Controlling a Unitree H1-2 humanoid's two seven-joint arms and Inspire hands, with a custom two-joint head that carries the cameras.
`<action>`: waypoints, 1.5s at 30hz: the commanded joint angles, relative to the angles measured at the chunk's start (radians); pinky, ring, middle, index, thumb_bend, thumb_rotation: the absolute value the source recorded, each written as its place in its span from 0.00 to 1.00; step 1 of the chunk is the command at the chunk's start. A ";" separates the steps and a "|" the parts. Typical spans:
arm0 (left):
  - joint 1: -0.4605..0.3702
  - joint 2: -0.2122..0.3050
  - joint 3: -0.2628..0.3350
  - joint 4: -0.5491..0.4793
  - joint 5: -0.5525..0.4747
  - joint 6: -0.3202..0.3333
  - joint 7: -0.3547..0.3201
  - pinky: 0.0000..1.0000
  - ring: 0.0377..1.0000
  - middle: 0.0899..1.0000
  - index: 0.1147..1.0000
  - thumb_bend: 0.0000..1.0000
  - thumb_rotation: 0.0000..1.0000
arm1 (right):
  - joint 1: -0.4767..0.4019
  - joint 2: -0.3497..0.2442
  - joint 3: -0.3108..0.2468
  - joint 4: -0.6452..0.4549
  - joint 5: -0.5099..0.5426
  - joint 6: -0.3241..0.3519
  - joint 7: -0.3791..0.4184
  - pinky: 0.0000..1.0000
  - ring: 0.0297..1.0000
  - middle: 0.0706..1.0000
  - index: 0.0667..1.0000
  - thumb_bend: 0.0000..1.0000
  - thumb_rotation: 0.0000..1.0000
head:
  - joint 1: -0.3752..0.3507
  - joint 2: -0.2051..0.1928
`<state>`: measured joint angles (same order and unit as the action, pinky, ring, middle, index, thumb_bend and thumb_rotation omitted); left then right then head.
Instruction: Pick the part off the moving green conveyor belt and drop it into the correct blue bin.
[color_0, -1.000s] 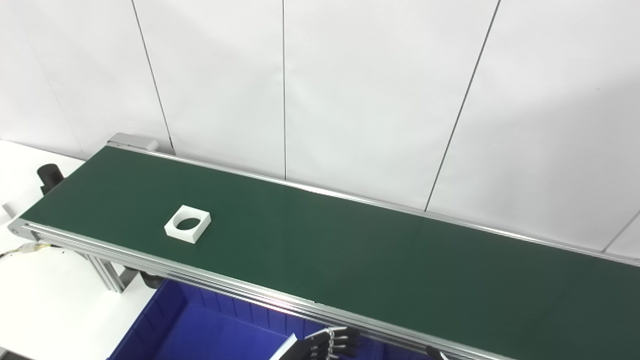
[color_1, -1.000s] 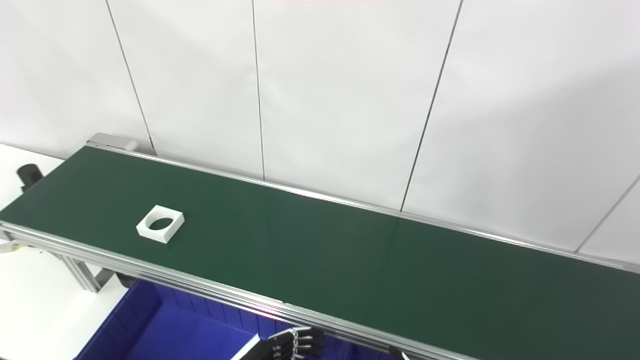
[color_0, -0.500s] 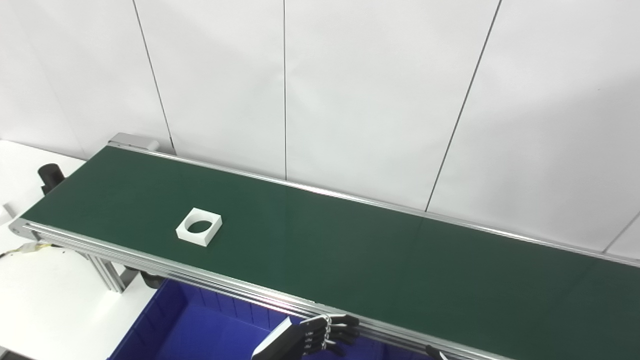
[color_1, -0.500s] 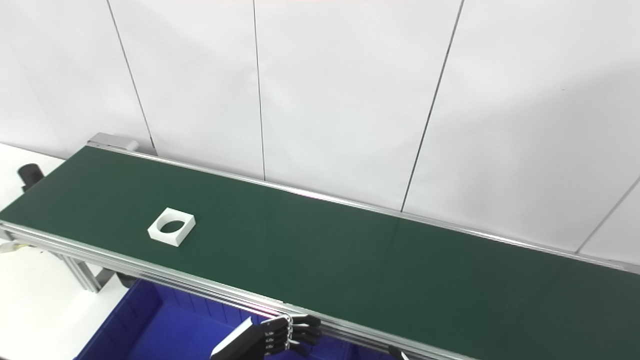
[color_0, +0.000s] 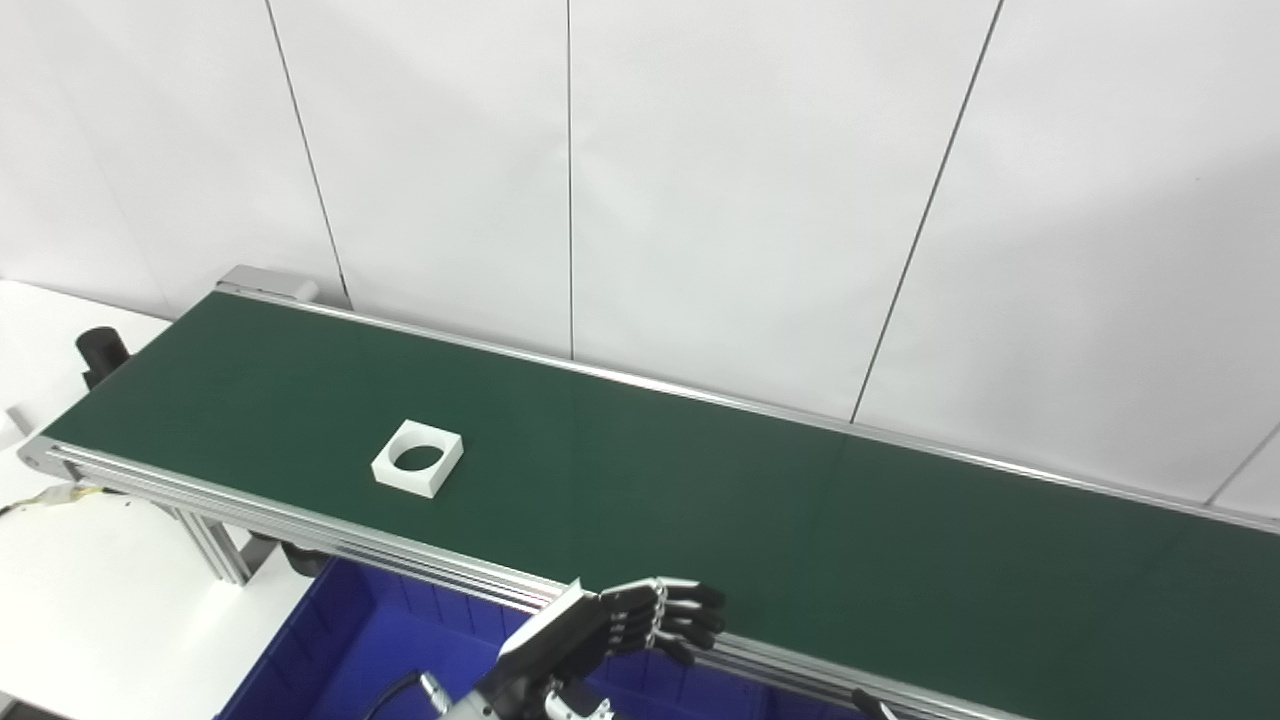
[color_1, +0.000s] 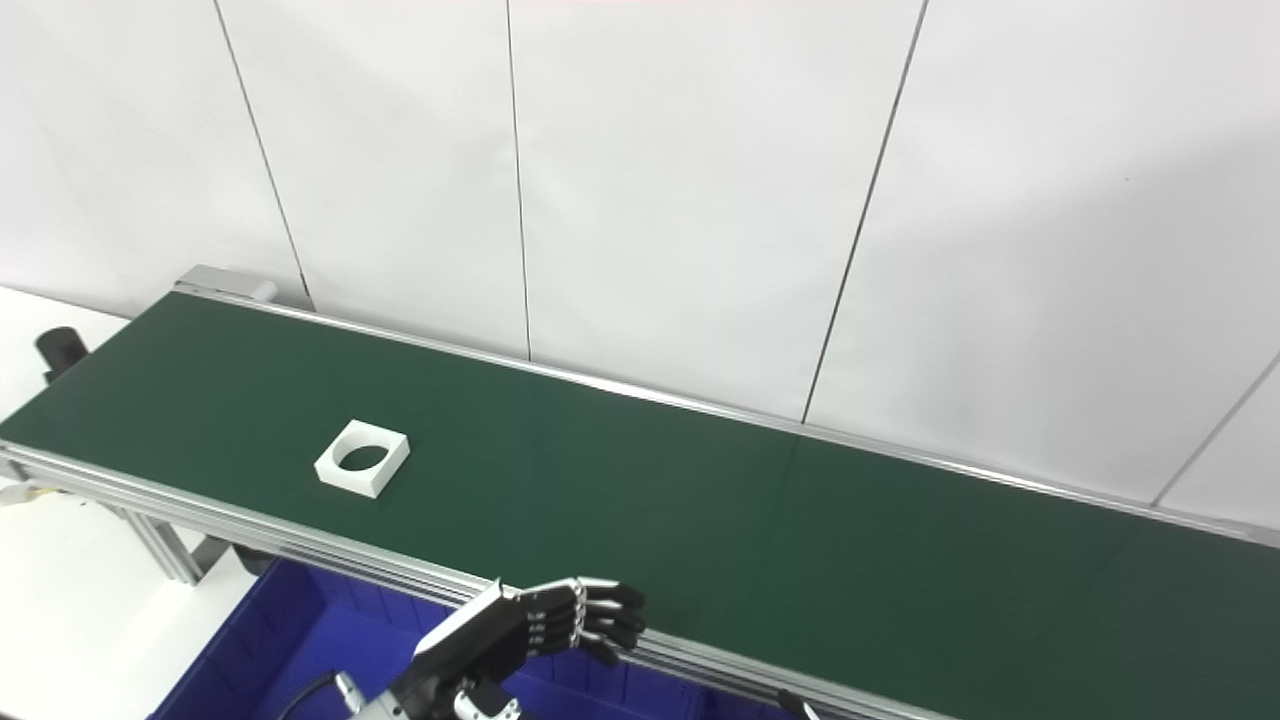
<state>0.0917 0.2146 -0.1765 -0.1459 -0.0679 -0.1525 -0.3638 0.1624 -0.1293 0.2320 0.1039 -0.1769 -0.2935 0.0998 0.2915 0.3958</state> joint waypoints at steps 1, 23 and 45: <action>-0.040 0.024 0.001 -0.064 0.011 0.035 -0.007 0.69 0.75 0.77 0.78 1.00 0.23 | -0.012 0.007 -0.004 -0.016 0.018 -0.059 0.002 0.75 0.81 0.83 0.92 0.65 0.21 | 0.001 0.000; -0.269 0.107 0.034 -0.093 0.218 0.164 0.000 0.71 0.78 0.80 0.80 0.94 0.13 | -0.029 0.010 -0.002 0.006 -0.006 -0.067 -0.010 0.71 0.79 0.81 0.90 0.66 0.27 | 0.001 -0.008; -0.460 0.227 -0.094 0.057 0.571 0.185 -0.043 0.74 0.81 0.82 0.80 0.92 0.06 | -0.036 0.021 0.000 0.016 -0.001 -0.071 -0.010 0.71 0.79 0.82 0.90 0.67 0.26 | -0.007 -0.016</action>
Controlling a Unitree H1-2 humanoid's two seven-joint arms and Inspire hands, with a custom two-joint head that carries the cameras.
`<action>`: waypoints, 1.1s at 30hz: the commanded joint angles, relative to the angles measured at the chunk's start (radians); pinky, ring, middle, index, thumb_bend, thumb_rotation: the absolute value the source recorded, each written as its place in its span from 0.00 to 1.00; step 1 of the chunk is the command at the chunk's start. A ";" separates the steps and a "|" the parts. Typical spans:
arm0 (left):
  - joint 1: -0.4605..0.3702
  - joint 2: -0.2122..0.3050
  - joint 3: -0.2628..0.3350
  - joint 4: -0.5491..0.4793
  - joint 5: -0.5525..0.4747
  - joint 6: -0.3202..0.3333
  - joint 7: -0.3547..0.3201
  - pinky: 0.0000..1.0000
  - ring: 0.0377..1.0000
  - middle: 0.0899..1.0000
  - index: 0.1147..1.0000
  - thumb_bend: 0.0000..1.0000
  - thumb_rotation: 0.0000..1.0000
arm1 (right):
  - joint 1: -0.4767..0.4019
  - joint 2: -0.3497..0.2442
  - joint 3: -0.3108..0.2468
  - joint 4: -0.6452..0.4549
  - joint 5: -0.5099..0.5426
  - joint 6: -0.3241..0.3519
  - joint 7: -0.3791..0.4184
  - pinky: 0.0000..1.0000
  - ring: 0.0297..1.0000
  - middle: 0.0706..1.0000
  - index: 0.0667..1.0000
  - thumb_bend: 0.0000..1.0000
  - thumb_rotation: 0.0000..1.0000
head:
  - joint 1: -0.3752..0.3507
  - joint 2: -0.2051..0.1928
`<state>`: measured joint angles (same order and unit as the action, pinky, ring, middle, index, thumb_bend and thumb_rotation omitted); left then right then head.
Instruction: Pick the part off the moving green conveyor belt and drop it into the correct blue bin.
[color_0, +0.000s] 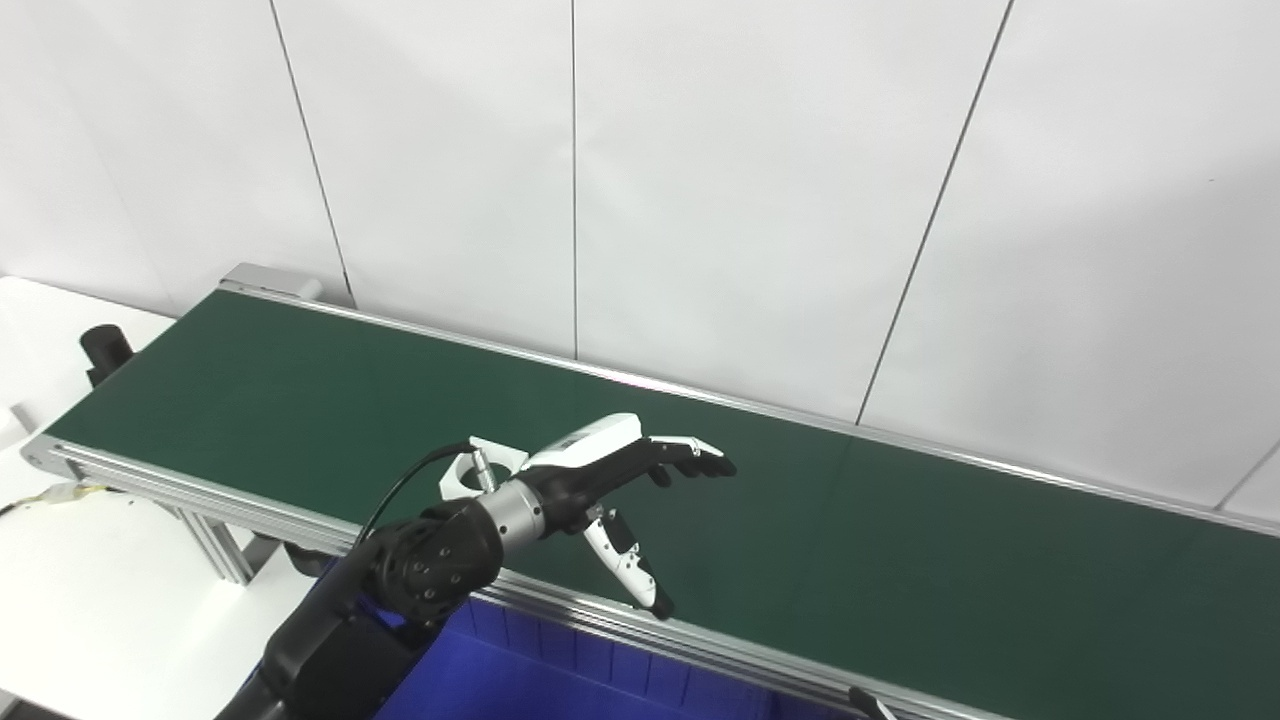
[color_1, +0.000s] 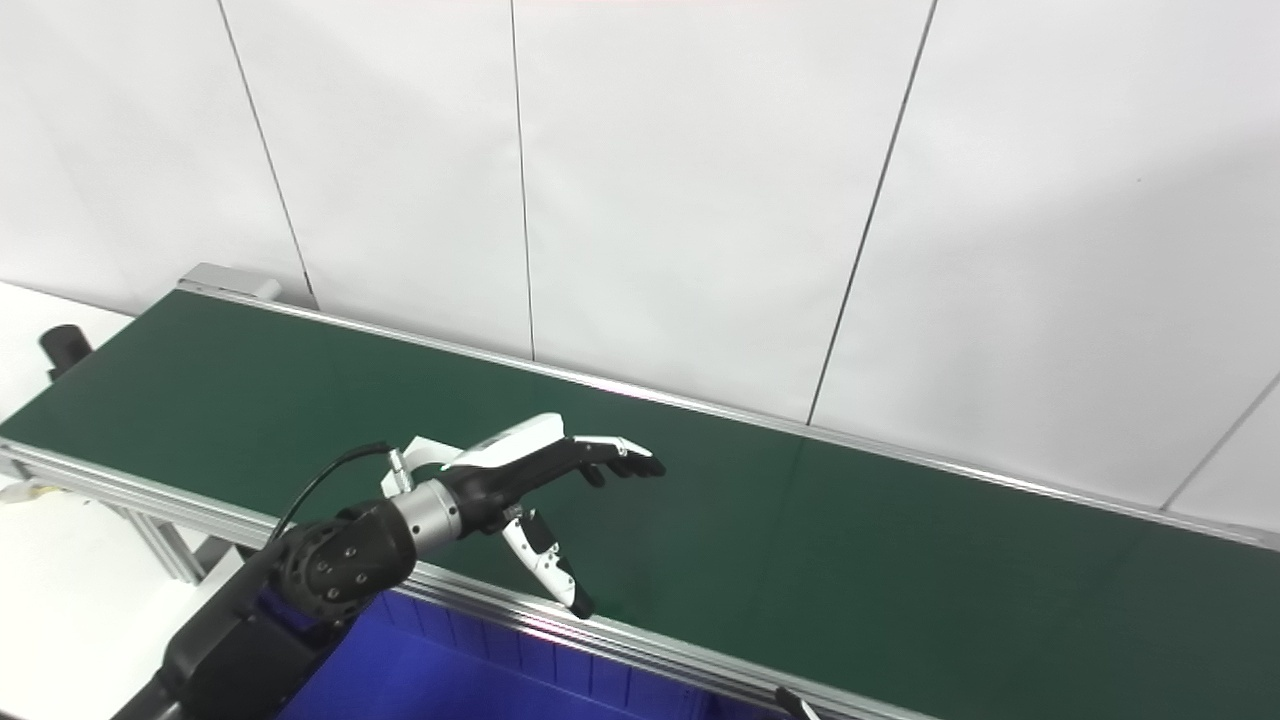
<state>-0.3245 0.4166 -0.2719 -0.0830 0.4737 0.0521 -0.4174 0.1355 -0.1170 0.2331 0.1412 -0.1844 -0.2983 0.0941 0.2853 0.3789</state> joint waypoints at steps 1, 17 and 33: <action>-0.056 0.030 -0.010 0.008 0.052 -0.022 0.010 0.74 0.80 0.81 0.79 0.92 0.04 | -0.009 0.010 -0.001 -0.021 0.007 -0.066 -0.005 0.72 0.79 0.82 0.90 0.67 0.26 | -0.003 0.002; -0.131 0.063 -0.076 0.123 0.193 -0.053 0.005 0.77 0.83 0.84 0.81 0.91 0.05 | -0.013 0.027 -0.001 -0.016 -0.018 -0.062 -0.017 0.71 0.79 0.81 0.91 0.68 0.29 | -0.015 -0.003; -0.173 0.092 -0.076 0.218 0.249 -0.056 0.009 0.77 0.83 0.85 0.80 0.90 0.03 | -0.016 0.036 -0.003 -0.001 -0.018 -0.072 -0.018 0.71 0.79 0.81 0.91 0.69 0.30 | -0.023 -0.011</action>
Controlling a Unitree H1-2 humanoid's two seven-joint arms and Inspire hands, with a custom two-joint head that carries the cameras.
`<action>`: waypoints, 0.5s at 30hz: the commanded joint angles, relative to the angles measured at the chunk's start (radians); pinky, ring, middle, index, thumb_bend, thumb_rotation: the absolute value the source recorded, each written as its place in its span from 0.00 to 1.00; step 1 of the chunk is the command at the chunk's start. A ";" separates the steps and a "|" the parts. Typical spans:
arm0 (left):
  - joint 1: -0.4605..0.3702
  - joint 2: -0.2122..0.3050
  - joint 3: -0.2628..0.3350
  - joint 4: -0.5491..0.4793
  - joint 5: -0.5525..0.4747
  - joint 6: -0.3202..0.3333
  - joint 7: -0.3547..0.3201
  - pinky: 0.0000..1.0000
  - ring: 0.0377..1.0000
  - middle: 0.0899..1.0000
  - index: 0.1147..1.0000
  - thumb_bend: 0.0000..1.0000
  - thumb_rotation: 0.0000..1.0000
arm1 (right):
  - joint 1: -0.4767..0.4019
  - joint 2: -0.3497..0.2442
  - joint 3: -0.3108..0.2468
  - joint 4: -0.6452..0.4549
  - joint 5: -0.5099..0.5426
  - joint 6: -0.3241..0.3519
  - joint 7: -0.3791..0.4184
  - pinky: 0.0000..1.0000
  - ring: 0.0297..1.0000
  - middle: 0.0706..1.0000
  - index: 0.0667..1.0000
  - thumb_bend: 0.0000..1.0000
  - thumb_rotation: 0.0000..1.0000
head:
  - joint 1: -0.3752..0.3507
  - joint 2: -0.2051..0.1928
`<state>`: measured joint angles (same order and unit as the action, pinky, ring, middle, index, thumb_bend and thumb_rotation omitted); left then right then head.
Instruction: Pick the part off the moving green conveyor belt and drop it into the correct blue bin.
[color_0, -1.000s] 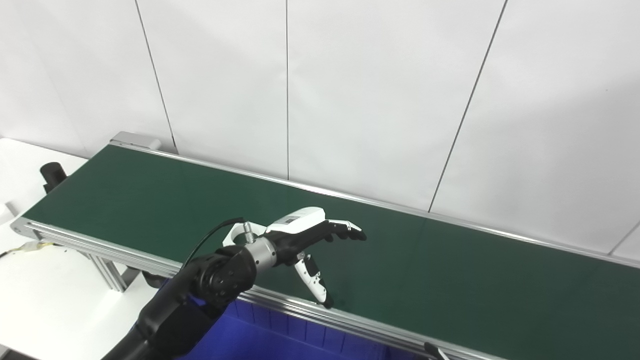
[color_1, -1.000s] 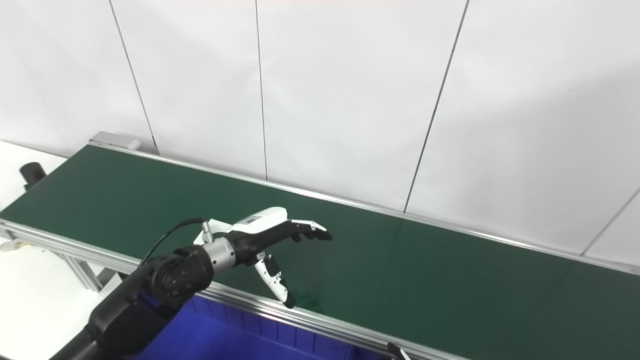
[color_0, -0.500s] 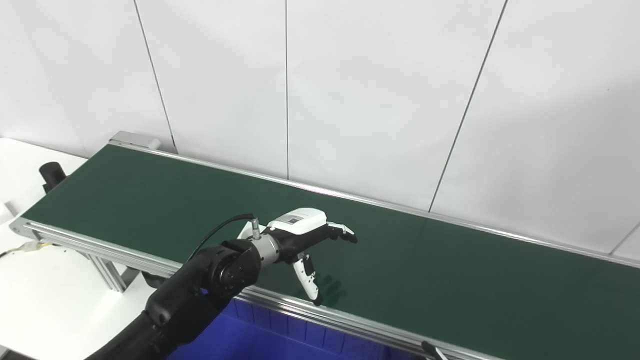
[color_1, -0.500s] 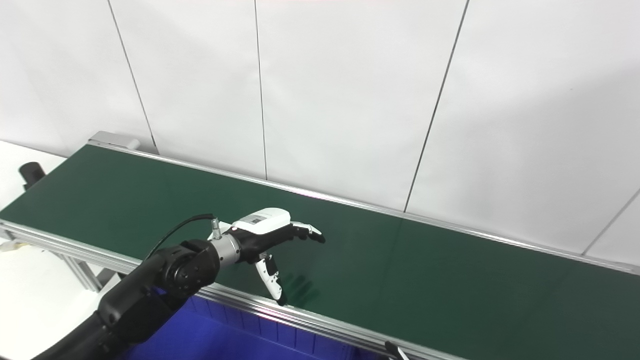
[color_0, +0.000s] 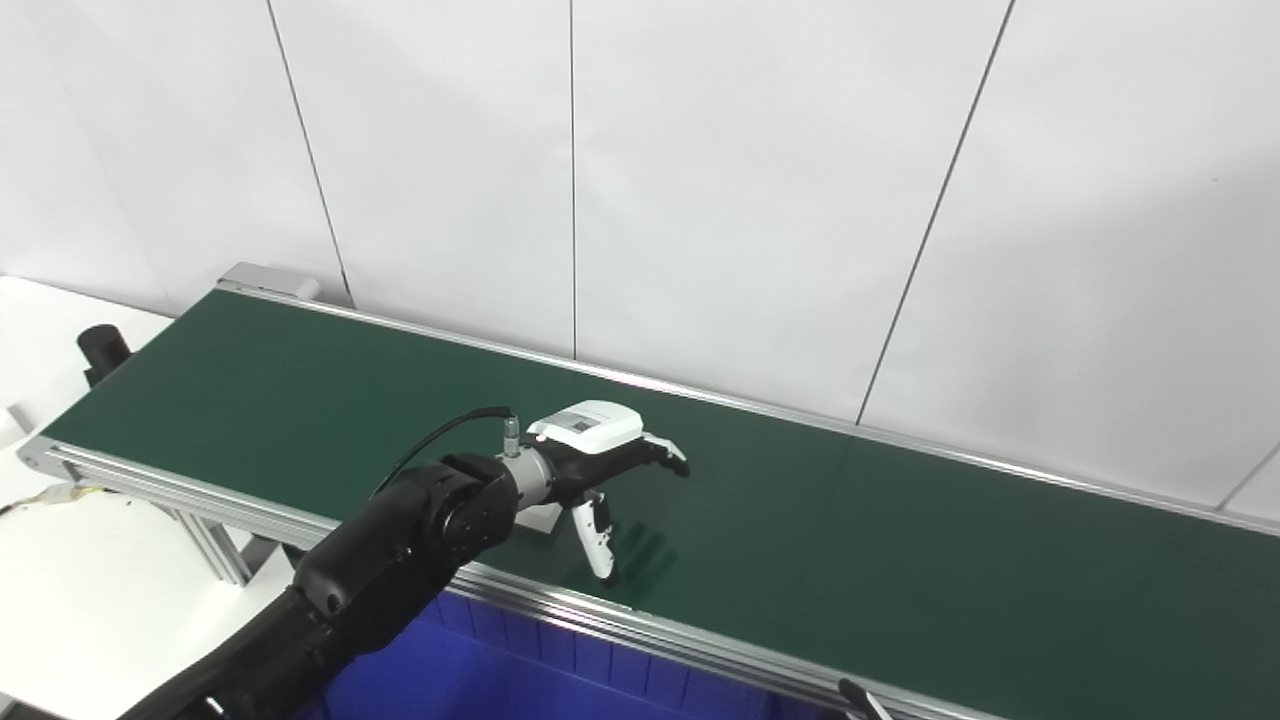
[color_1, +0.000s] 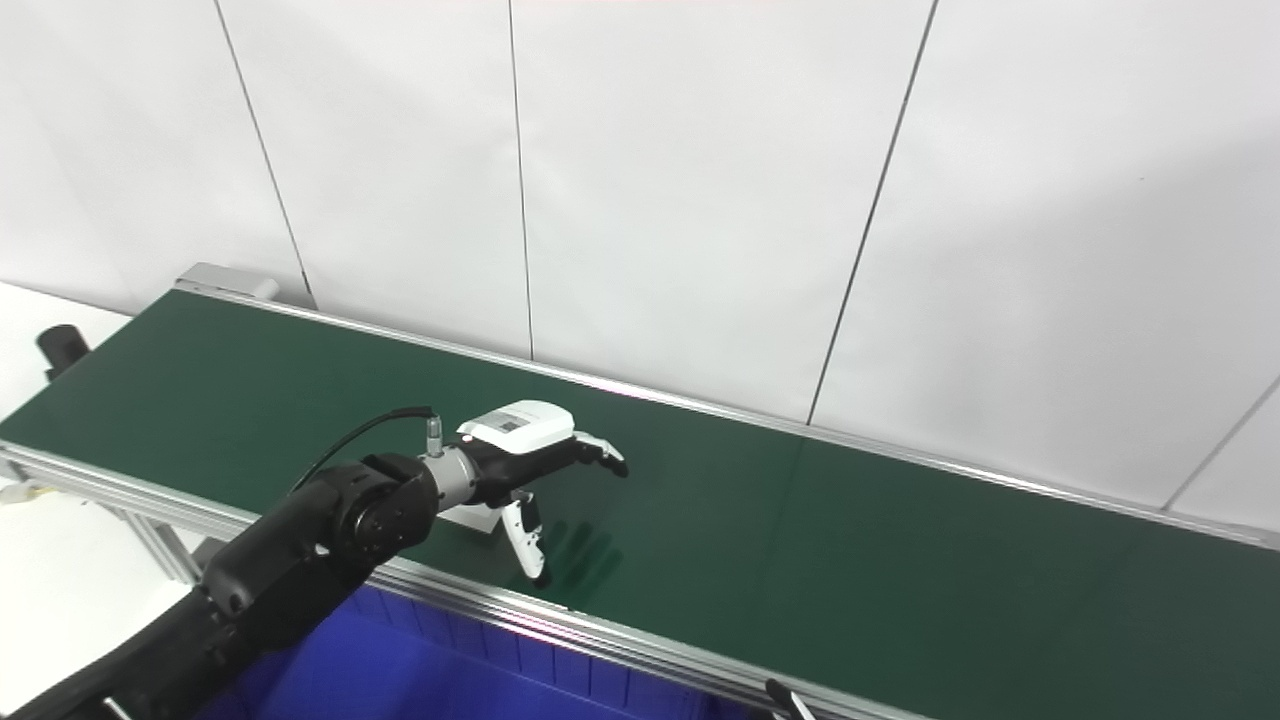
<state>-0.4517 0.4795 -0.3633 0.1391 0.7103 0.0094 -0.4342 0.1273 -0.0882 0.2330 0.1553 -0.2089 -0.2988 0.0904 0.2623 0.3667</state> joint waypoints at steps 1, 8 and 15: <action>-0.046 0.031 0.016 0.000 0.014 -0.013 0.028 0.78 0.84 0.86 0.80 0.90 0.04 | -0.009 0.007 -0.003 -0.013 0.006 -0.073 -0.014 0.70 0.79 0.81 0.91 0.69 0.30 | 0.000 0.001; -0.050 0.043 0.026 0.036 0.018 -0.030 0.055 0.79 0.84 0.85 0.79 0.91 0.02 | -0.007 0.008 0.000 -0.021 0.011 -0.068 -0.008 0.71 0.80 0.82 0.91 0.68 0.28 | -0.003 0.002; -0.055 0.050 0.024 0.068 0.029 -0.031 0.071 0.79 0.84 0.85 0.80 0.92 0.02 | -0.003 0.008 0.002 -0.028 0.005 -0.068 -0.010 0.71 0.80 0.82 0.91 0.68 0.27 | -0.005 0.002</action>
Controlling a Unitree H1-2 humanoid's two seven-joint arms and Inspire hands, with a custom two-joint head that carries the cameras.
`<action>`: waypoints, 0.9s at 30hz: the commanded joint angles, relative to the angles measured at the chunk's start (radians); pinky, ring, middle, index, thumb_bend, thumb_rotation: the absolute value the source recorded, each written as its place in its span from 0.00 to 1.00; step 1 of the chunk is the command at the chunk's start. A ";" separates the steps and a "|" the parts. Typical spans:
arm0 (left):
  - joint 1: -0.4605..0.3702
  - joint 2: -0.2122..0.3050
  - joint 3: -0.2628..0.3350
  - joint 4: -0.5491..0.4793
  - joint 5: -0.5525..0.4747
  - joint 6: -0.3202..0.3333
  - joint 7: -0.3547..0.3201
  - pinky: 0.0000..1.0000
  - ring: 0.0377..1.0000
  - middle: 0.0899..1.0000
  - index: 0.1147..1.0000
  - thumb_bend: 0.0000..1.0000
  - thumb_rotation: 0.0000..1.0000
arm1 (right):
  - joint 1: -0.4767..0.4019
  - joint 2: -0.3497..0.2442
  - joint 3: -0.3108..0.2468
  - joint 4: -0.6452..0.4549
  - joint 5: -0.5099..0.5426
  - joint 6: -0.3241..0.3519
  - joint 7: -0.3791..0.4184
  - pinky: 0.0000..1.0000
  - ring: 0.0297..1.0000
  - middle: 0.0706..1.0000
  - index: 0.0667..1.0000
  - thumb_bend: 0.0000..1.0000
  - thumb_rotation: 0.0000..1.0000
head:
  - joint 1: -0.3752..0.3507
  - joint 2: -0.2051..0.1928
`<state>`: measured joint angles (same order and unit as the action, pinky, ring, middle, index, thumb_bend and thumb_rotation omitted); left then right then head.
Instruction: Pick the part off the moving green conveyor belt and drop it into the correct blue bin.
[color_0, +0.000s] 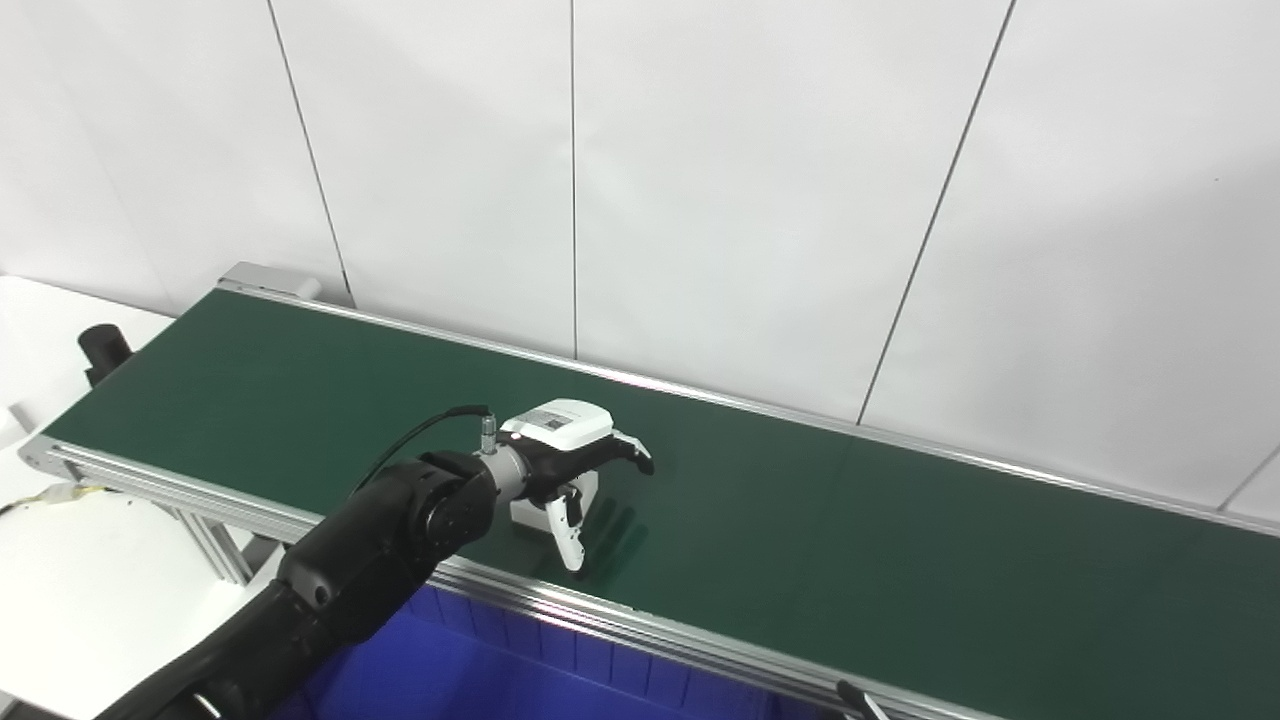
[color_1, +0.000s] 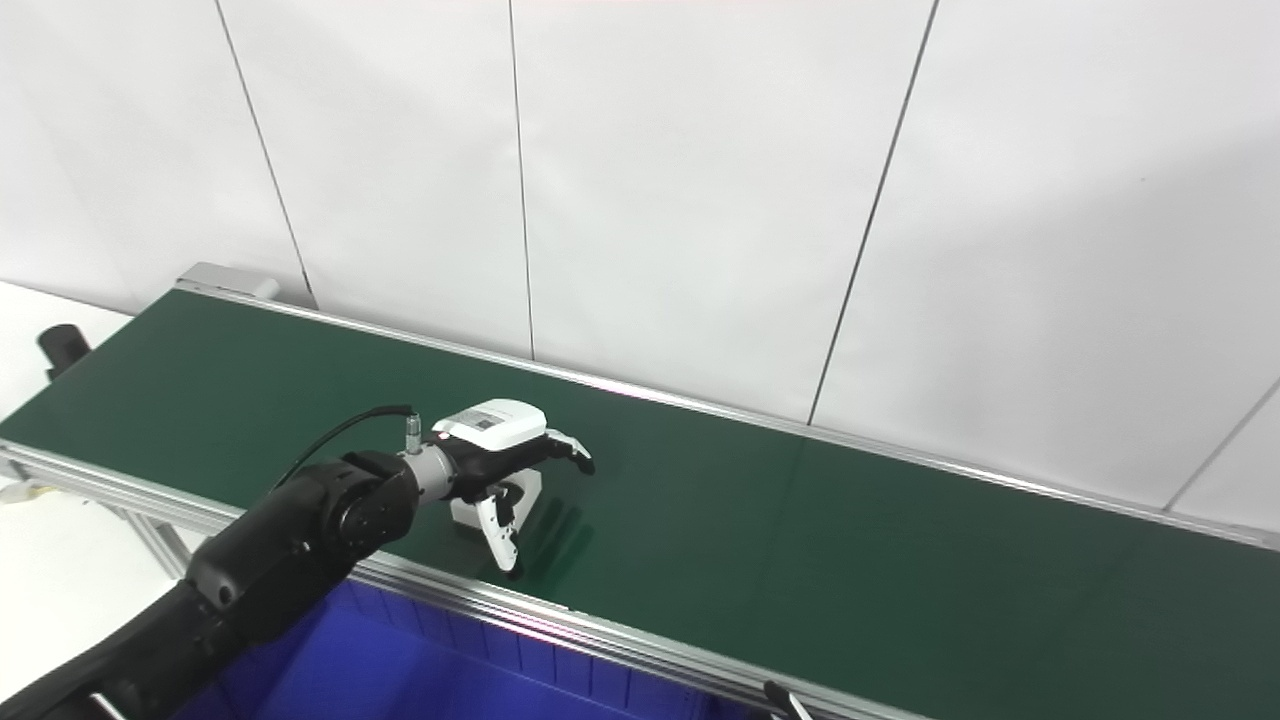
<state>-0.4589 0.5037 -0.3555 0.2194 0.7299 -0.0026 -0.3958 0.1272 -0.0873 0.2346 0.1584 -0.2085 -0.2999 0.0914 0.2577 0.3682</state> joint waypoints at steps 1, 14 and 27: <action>-0.048 0.026 0.016 -0.009 0.010 -0.017 0.034 0.79 0.85 0.85 0.80 0.92 0.02 | -0.002 0.007 0.001 -0.030 0.001 -0.068 -0.012 0.71 0.80 0.82 0.91 0.68 0.27 | -0.001 0.001; -0.066 0.016 0.010 0.058 0.046 0.005 0.059 0.80 0.83 0.85 0.81 0.93 0.03 | 0.008 0.010 0.000 -0.041 0.007 -0.064 -0.011 0.71 0.79 0.82 0.91 0.69 0.28 | -0.006 0.002; -0.107 -0.039 -0.040 0.190 0.151 0.040 0.165 0.79 0.83 0.86 0.81 0.95 0.06 | 0.010 0.010 0.002 -0.040 0.002 -0.078 -0.013 0.70 0.79 0.81 0.91 0.68 0.27 | -0.012 0.003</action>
<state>-0.5117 0.4582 -0.3917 0.4072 0.8583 0.0263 -0.2675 0.1389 -0.0853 0.2358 0.1507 -0.2099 -0.3149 0.0908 0.2470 0.3697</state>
